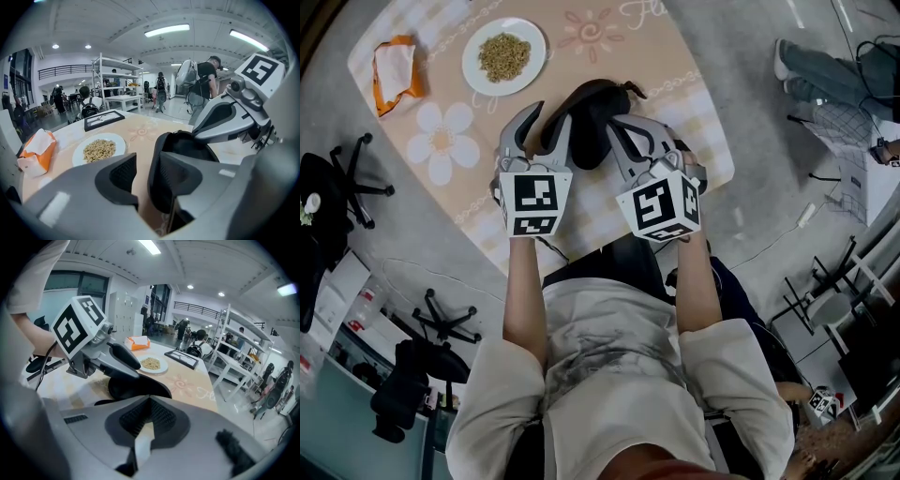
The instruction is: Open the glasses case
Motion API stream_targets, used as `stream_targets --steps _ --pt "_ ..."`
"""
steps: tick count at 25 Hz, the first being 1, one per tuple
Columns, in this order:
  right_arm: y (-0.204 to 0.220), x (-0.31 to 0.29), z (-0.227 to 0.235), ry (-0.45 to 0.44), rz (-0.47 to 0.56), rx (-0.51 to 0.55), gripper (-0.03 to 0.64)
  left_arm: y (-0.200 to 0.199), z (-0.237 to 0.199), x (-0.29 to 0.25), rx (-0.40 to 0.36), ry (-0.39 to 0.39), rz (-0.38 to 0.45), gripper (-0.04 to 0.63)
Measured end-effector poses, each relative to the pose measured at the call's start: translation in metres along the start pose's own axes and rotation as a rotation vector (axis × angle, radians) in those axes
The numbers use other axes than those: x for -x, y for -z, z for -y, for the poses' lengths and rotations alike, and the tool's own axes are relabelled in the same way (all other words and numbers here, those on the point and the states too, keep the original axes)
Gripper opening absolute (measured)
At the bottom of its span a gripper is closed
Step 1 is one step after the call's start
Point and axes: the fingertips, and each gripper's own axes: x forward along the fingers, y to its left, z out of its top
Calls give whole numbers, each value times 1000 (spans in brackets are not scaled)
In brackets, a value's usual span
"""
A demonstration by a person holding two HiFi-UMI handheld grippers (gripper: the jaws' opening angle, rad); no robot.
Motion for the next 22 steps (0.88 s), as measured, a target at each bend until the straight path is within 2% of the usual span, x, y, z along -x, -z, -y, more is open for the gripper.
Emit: stream_targets --steps 22 --pt "17 3 1 23 -52 -55 15 12 -15 -13 34 -20 -33 140"
